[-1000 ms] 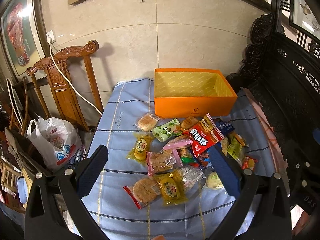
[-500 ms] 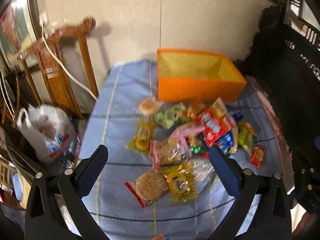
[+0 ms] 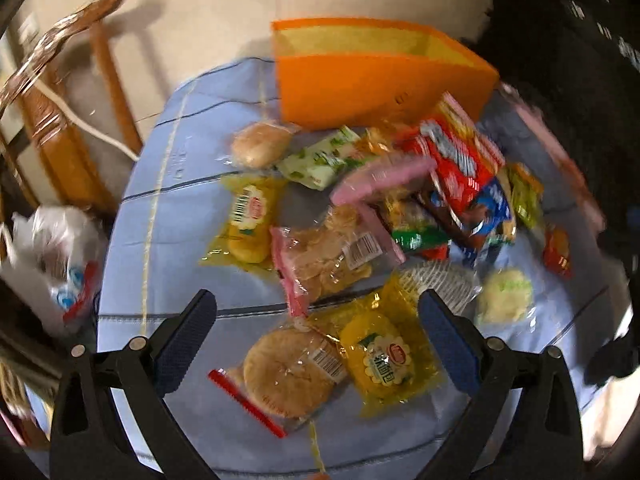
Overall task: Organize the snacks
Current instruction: 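Grasp the yellow bread packet with the left tool while the right tool reaches the red snack bag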
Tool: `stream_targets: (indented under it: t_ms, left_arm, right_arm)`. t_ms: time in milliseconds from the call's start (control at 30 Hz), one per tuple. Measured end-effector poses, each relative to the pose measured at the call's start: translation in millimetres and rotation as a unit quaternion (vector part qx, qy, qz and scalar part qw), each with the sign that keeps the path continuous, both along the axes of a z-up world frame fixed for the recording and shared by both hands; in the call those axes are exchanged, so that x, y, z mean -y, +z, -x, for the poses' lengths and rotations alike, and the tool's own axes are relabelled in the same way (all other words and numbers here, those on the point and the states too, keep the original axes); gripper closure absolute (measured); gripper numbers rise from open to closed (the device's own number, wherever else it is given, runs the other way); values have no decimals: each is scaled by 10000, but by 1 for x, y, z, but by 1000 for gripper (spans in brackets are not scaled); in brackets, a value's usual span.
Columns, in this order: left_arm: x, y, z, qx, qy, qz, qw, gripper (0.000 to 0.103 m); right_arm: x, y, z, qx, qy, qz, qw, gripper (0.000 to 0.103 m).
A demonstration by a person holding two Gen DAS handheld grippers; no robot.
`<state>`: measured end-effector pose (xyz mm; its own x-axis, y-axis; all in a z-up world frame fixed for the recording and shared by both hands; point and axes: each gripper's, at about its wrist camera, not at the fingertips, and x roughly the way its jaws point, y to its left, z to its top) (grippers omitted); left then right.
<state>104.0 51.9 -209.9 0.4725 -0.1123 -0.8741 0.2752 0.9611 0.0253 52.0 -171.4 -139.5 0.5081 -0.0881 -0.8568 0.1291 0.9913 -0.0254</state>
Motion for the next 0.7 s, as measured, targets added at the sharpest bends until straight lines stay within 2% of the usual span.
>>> stream_targets:
  t_ms: [200, 300, 400, 567, 700]
  left_arm:
    - [21, -39, 1, -112, -526, -192, 9984, 4]
    - [30, -56, 7, -229, -749, -139, 9968, 4]
    - [37, -61, 17, -146, -985, -83, 9950, 4]
    - [41, -73, 32, -193, -1095, 134, 9937, 4]
    - [41, -82, 51, 215, -1103, 61, 9937, 4]
  right_arm:
    - [1, -12, -54, 19, 450, -204, 9988, 4]
    - [-8, -19, -81, 1, 836, -250, 9962, 4]
    - [-27, -23, -102, 64, 1354, -264, 9904, 4]
    - [-57, -49, -129, -87, 2011, 219, 9793, 4]
    - [-49, -59, -145, -187, 1938, -197, 9807, 4]
